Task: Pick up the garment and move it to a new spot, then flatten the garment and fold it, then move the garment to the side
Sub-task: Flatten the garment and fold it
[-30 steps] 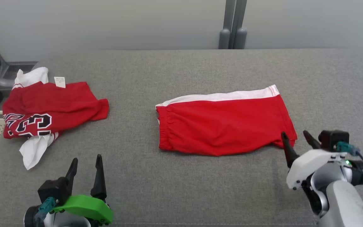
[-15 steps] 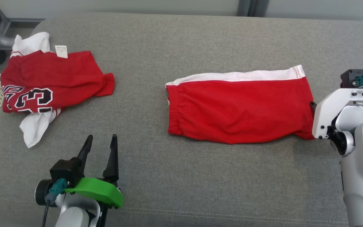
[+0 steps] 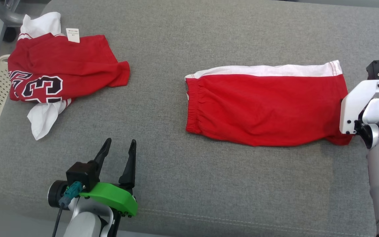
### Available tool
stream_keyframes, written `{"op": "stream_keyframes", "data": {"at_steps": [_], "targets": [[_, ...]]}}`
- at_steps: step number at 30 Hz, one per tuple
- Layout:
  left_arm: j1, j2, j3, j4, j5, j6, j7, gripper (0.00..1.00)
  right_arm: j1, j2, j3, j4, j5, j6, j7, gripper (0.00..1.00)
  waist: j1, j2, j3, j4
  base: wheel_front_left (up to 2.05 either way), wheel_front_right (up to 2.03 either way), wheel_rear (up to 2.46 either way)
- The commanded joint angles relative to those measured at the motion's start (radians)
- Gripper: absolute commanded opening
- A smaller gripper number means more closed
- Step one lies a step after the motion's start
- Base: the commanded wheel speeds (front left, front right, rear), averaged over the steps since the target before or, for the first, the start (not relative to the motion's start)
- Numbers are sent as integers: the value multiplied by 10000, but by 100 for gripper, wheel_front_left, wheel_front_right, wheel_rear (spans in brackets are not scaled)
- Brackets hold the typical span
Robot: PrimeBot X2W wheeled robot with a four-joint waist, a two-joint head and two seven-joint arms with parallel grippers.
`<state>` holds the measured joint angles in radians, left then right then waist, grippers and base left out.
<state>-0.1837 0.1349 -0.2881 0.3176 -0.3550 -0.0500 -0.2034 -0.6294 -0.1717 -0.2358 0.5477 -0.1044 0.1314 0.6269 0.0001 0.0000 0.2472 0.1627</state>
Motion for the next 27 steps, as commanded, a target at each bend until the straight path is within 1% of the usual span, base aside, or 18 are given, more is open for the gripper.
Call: {"op": "stream_keyframes", "data": {"at_steps": [1, 4, 7, 12, 16, 20, 21, 22, 23, 25, 26, 27], "targets": [[-222, 31, -3, -3, 70, -48, -8, 100, -173, -76, -29, 122, -124, -15, -86, 100, -1, 0, 189, 48, 0, 0, 0], [-309, 64, -14, -22, 41, -49, -21, 100, -428, -124, -153, 238, -231, -15, -184, 100, -1, 0, 351, 55, 0, 0, 0], [-377, 89, -23, -4, 13, -34, -34, 100, -555, 37, -212, 464, -63, -15, -140, 100, -1, 0, 437, 82, 0, 0, 0], [-451, 66, -73, 46, -14, -16, -52, 100, -623, 120, -313, 804, 15, -15, 88, 100, -1, 0, 522, 143, 0, 0, 0], [-539, 30, -122, 111, -62, -34, -66, 100, -617, 487, -501, 1100, 397, -6, 256, 100, -1, 0, 569, 230, 0, 0, 0], [-577, 27, -146, 182, -111, -6, -88, 100, -657, 666, -494, 1302, 591, -2, 345, 100, -1, 0, 617, 291, 0, 0, 0], [-590, 22, -158, 196, -108, -2, -87, 100, -667, 682, -487, 1347, 621, -1, 378, 85, -1, 0, 622, 313, 0, 0, 0], [-603, 17, -165, 215, -113, -3, -93, 100, -664, 690, -484, 1399, 641, 7, 418, 53, -1, 0, 618, 339, 0, 0, 0], [-622, 18, -174, 231, -112, -3, -97, 100, -657, 693, -489, 1434, 667, 8, 451, 40, -1, 0, 615, 365, 0, 0, 0], [-624, 20, -186, 260, -132, 7, -101, 100, -651, 688, -485, 1514, 687, 7, 540, 3, -1, 0, 604, 407, 0, 0, 0], [-618, 30, -187, 274, -140, 16, -109, 100, -659, 677, -465, 1530, 695, 5, 559, 0, -1, 0, 602, 418, 0, 0, 0], [-610, 42, -188, 282, -156, 24, -115, 100, -672, 661, -465, 1534, 687, -2, 576, 0, -1, 0, 597, 425, 0, 0, 0]]}}
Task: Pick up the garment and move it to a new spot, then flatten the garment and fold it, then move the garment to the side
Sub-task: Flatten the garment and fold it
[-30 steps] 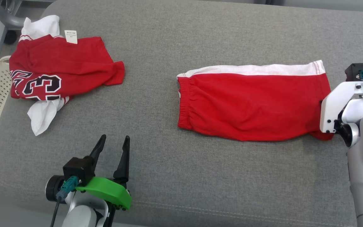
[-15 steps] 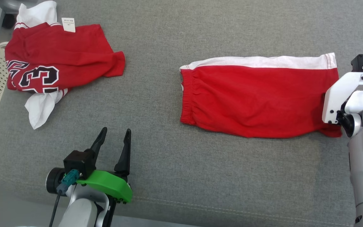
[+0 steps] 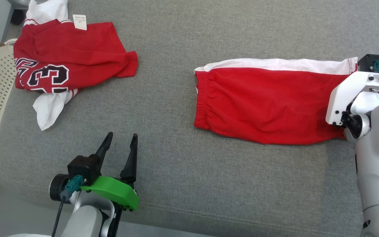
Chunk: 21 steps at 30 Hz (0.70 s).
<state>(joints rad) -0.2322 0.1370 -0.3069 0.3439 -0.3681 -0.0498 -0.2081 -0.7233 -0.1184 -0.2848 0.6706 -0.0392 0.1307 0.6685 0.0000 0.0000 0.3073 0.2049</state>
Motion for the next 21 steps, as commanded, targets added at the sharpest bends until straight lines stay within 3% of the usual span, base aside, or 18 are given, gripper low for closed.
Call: {"op": "stream_keyframes", "data": {"at_steps": [1, 21], "targets": [[-113, 31, 0, 21, -36, 35, -73, 100, 249, 109, 18, 306, 34, 1, 170, 0, 0, 0, -9, 4, 0, 0, 0], [4, 145, -50, -15, -254, 208, -79, 100, 138, -1346, -356, -867, -730, -9, 508, 0, 0, 0, -323, -144, 0, 0, 0]]}}
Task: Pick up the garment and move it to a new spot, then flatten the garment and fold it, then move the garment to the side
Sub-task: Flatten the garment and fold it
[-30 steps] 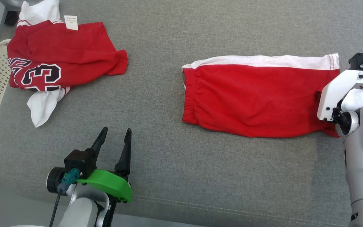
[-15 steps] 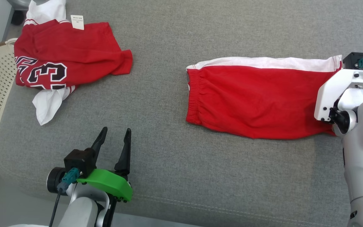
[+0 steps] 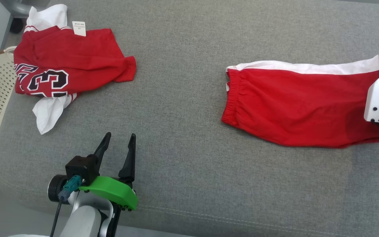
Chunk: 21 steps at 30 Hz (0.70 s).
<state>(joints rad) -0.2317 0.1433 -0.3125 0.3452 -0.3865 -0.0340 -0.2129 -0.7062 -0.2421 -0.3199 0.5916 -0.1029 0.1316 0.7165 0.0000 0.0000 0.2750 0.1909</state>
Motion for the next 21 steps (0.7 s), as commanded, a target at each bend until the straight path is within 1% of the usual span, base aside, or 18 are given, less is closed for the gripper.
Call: {"op": "stream_keyframes", "data": {"at_steps": [1, 6, 9, 12, 18, 21], "targets": [[-10, 85, -1, -29, -79, 58, -34, 100, -80, -139, 14, -172, -116, -18, 59, 0, 0, 0, -12, -10, 0, 0, 0], [26, 92, -33, 11, -117, 74, -37, 100, -137, 110, 155, -470, 83, -17, 238, 0, 0, 0, -133, -41, 0, 0, 0], [105, 83, -76, 66, -125, 88, -14, 100, -28, 364, 484, -621, 292, -17, 374, 0, 0, 0, -300, -54, 0, 0, 0], [174, 101, -86, 95, -167, 100, -10, 100, 18, 727, 1001, -778, 765, -17, 555, 0, 0, 0, -485, -71, 0, 0, 0], [325, 99, -181, 103, -216, 126, 45, 100, -50, 1042, 2383, -1041, 1827, -14, 808, 0, 0, 0, -817, 17, 0, 0, 0], [385, 101, -201, 106, -258, 148, 31, 100, -234, 1184, 2874, -981, 2103, -14, 919, 0, 0, 0, -911, 73, 0, 0, 0]]}}
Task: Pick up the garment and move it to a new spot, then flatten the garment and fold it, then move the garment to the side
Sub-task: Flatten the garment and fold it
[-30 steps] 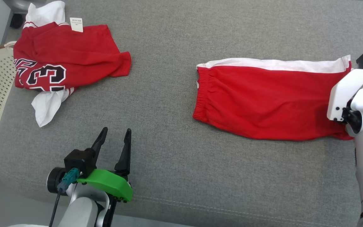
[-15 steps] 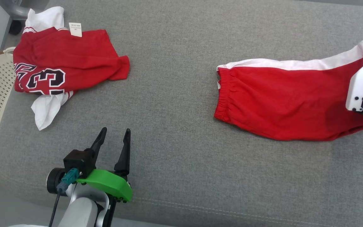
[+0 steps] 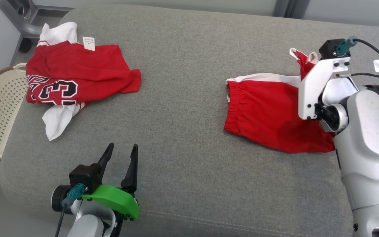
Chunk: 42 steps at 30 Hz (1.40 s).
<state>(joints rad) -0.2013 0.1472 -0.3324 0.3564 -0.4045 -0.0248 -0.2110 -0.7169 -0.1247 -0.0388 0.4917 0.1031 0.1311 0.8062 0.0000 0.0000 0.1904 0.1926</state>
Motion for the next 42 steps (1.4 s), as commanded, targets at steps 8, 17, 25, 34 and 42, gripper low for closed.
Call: {"op": "stream_keyframes", "data": {"at_steps": [8, 17, 25, 34, 42], "targets": [[192, -28, -147, 38, -111, 37, 25, 100, -802, 613, 581, 1233, 452, -8, -21, 0, 0, 0, -306, 446, 0, 0, 0], [256, -161, -334, 108, -175, 24, -39, 100, -1295, 738, 745, 2716, 682, -8, -499, 0, 0, 0, -349, 1083, 0, 0, 0], [137, -245, -392, 233, -251, 33, -149, 100, -1658, 735, 936, 3736, 748, -6, -945, 0, 0, 0, -178, 1439, 0, 0, 0], [64, -180, -308, 338, -312, 141, -253, 100, -2103, 722, 1197, 4024, 1386, -8, -1614, 100, 0, 0, -143, 1344, 0, 0, 0], [131, -90, -302, 327, -343, 149, -312, 100, -2215, 516, 778, 3614, 1427, -8, -2839, 100, 0, 0, -485, 819, 0, 0, 0]]}}
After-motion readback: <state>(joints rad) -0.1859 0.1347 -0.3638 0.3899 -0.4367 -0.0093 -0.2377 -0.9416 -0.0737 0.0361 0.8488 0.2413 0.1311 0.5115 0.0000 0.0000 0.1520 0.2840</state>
